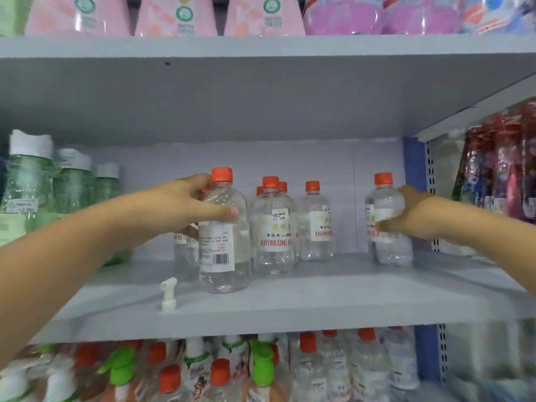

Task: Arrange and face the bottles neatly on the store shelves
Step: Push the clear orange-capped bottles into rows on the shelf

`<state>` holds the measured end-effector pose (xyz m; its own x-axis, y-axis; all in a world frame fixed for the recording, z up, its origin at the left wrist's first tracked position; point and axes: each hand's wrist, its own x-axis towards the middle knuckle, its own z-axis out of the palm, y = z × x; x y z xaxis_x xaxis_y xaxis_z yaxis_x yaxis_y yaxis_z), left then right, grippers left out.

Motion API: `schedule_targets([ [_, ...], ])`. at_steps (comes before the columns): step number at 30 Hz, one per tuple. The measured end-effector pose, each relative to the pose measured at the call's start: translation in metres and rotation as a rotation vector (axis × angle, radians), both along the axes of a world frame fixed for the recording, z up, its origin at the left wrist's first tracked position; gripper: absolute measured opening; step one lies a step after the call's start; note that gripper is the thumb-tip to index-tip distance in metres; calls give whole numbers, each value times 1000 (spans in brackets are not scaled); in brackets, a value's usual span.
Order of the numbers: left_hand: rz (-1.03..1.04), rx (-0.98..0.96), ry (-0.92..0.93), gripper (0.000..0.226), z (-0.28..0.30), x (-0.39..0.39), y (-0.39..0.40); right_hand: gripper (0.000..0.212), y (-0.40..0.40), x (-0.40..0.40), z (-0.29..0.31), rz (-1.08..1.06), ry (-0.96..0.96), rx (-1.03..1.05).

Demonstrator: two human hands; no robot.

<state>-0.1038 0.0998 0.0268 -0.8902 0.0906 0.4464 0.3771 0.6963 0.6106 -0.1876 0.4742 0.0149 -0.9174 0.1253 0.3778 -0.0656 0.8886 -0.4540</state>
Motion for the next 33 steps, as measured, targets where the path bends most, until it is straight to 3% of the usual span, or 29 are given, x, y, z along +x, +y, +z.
schedule_targets([
  [2,70,1,3,45,2,8,-18,88,7,-17,-1,8,2,-30],
  [6,312,-49,-21,67,4,14,-63,82,7,-31,1,30,-4,-53],
  [9,467,-63,-25,66,3,5,-82,81,0,-39,0,59,-5,-30],
  [12,515,-100,-58,79,6,-10,-97,84,-14,-40,8,-98,-68,138],
  [15,644,-293,-95,106,13,-26,-105,72,-40,-25,30,-231,181,205],
  [17,760,-437,-45,121,17,-36,-102,58,-72,-9,38,-40,383,66],
  [19,852,-581,124,124,20,-43,-89,53,-115,10,36,242,365,-88],
  [21,745,-633,260,103,27,-50,-72,66,-152,22,28,388,216,-100],
  [24,494,-468,170,82,34,-70,-53,76,-180,17,16,361,127,-26],
  [28,414,-443,36,99,24,-98,-41,37,-170,20,12,359,138,-157],
  [33,292,-240,42,68,14,-102,-37,35,-111,41,18,235,144,-209],
])
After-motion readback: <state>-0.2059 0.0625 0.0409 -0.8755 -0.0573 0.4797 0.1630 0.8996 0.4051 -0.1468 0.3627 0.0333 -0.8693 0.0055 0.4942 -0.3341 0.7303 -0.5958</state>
